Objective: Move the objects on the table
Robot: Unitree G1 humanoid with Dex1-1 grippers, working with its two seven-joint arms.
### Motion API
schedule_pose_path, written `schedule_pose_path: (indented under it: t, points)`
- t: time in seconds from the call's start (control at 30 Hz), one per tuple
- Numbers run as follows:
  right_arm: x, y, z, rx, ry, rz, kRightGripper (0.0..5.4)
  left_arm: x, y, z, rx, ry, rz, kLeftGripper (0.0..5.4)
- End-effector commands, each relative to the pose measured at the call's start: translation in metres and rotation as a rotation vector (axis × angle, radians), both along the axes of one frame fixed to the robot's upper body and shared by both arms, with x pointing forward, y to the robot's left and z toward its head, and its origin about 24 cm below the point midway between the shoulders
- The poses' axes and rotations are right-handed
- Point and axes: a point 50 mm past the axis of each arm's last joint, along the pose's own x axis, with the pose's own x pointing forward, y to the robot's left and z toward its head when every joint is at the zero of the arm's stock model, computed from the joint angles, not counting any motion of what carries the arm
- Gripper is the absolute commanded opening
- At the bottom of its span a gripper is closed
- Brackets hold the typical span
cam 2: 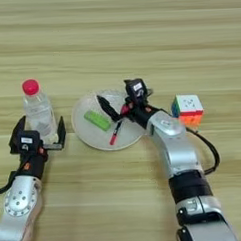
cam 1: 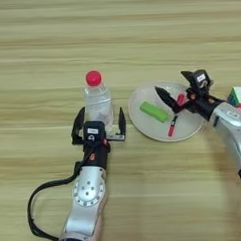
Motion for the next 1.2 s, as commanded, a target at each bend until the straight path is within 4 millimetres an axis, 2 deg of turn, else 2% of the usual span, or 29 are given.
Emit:
schedule_pose_path:
  t: [0.03, 0.23, 0.4, 0.57, 1.2]
  points:
    - [-0.01, -0.013, -0.005, 0.018, -0.031, -0.086, 5.38, 0.002, -0.003, 0.002, -0.028, -0.002, 0.011, 5.4]
    - [-0.021, -0.018, -0.008, 0.044, -0.097, -0.152, 5.38, 0.003, 0.001, 0.004, -0.022, -0.012, 0.014, 5.4]
    - [-0.021, -0.024, -0.005, 0.038, -0.185, -0.215, 5.38, 0.006, 0.007, 0.005, -0.017, -0.023, 0.026, 5.4]
    - [-0.024, -0.022, -0.004, 0.036, -0.246, -0.238, 5.38, 0.008, 0.013, 0.007, -0.009, -0.031, 0.035, 5.4]
    - [-0.024, -0.009, -0.003, 0.095, -0.249, -0.244, 5.38, 0.018, 0.023, 0.005, 0.021, -0.019, 0.015, 5.4]
